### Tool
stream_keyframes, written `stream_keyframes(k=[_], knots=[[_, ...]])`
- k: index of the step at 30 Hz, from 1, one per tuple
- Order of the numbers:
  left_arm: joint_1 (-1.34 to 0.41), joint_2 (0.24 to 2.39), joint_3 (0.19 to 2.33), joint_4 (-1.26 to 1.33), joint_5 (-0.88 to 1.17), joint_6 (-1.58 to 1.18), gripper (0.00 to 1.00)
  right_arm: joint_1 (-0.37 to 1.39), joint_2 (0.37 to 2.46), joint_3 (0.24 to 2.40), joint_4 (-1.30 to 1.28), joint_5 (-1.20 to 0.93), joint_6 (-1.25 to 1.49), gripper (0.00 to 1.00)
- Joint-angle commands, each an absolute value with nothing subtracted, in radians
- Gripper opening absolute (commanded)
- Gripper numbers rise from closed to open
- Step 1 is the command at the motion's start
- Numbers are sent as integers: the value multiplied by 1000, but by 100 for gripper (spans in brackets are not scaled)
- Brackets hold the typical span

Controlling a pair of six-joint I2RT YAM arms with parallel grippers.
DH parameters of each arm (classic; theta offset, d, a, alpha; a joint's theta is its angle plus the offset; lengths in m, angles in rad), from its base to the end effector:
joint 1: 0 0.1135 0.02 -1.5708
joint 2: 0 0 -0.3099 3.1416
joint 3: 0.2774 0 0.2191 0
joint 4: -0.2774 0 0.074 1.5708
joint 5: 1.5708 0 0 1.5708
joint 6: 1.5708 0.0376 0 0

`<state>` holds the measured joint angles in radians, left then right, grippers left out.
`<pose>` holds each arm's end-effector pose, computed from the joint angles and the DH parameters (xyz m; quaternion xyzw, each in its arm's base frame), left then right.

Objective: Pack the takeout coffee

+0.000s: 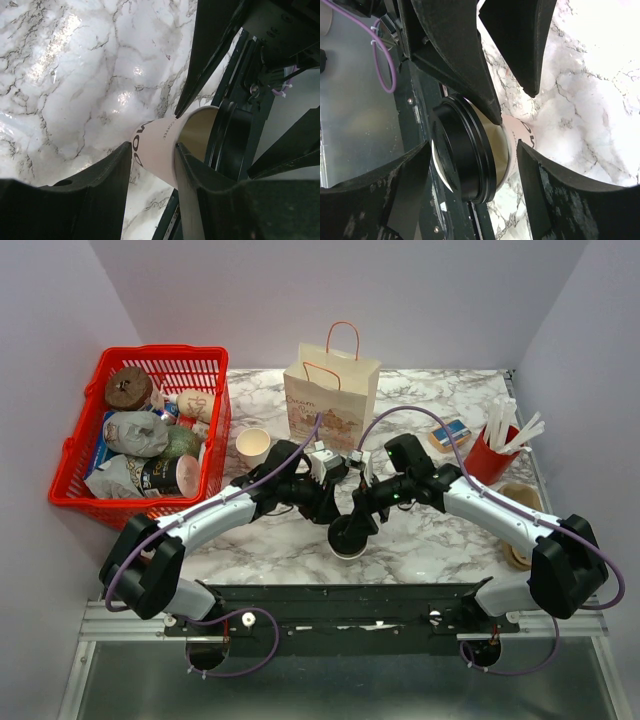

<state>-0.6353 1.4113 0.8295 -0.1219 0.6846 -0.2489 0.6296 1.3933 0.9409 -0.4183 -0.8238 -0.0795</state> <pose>0.1939 -0.1725 0.2871 0.3025 0.8119 -0.4446 0.2274 0.1819 0.1667 0.3043 -0.4276 0.7596 0.4473 0.2003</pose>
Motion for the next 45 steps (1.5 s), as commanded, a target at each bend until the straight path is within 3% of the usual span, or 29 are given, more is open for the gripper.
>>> stream_keyframes(k=[1,15,33,40,45], knots=[[-640,1431,838,-130,650,-212,49,635,1396,919,-393,-810,-71,80],[-650,1454,882,-184,473,-140,49,637,1431,931,-380,-819,-51,77],[-652,1436,874,-178,543,-167,48,637,1421,933,-360,-831,-83,72],[-575,1414,916,-267,505,-136,48,638,1396,928,-413,-922,-433,72],[-451,1376,907,-349,468,-178,50,663,1500,980,-361,-1000,-540,72]])
